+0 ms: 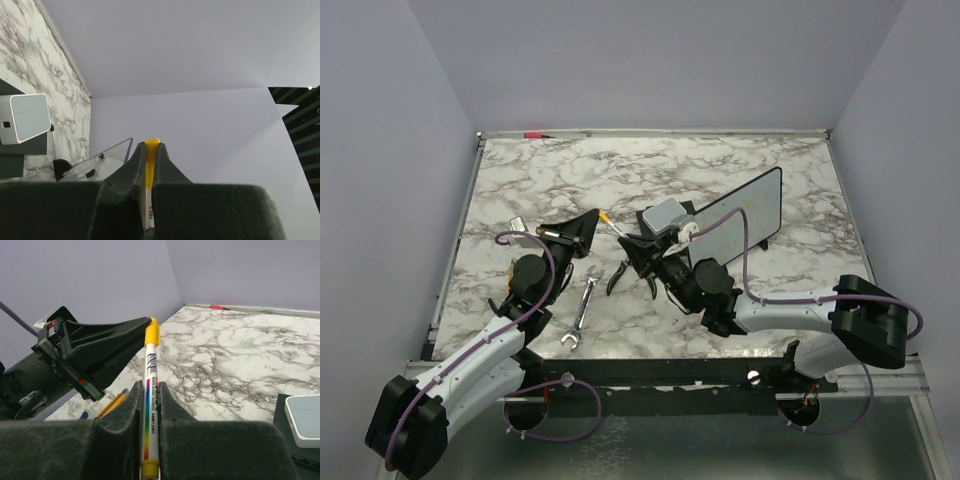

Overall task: Write a sentence on the whiteboard
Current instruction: Close the whiteboard marker at the center of the board.

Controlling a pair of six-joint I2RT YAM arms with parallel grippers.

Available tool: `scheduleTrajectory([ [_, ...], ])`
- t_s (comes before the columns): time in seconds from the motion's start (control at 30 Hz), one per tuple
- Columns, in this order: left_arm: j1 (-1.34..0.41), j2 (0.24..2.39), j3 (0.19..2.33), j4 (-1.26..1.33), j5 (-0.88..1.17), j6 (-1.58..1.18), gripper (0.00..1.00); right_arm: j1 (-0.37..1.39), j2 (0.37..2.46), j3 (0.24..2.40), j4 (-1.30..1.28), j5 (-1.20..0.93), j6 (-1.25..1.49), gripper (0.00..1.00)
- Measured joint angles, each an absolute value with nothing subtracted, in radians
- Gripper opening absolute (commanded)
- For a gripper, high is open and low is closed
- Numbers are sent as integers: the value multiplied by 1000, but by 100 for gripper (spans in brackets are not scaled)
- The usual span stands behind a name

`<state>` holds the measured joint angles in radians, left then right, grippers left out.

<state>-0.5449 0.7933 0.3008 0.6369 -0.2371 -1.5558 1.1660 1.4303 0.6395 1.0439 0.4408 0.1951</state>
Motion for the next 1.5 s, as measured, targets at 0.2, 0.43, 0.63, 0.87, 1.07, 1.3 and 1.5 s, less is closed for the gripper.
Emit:
scheduleTrajectory([
  [0.2, -541, 793, 301, 641, -259, -1547, 0, 1171, 1484, 715, 1007, 477, 163, 1],
  [0.43, -531, 781, 301, 642, -305, -1523, 0, 1177, 1529, 775, 991, 487, 129, 1],
  [0.63, -523, 778, 301, 648, -331, -1491, 0, 1182, 1563, 816, 984, 500, 105, 1],
  [0.87, -514, 761, 300, 650, -371, -1478, 0, 1192, 1609, 872, 986, 512, 72, 1],
  [1.07, -511, 756, 297, 656, -402, -1472, 0, 1195, 1634, 900, 987, 512, 55, 1],
  [1.3, -512, 735, 281, 653, -401, -1448, 38, 1200, 1622, 896, 967, 511, 52, 1],
  [1.5, -557, 717, 388, 487, -278, -1298, 75, 1171, 1549, 831, 911, 571, 71, 1],
])
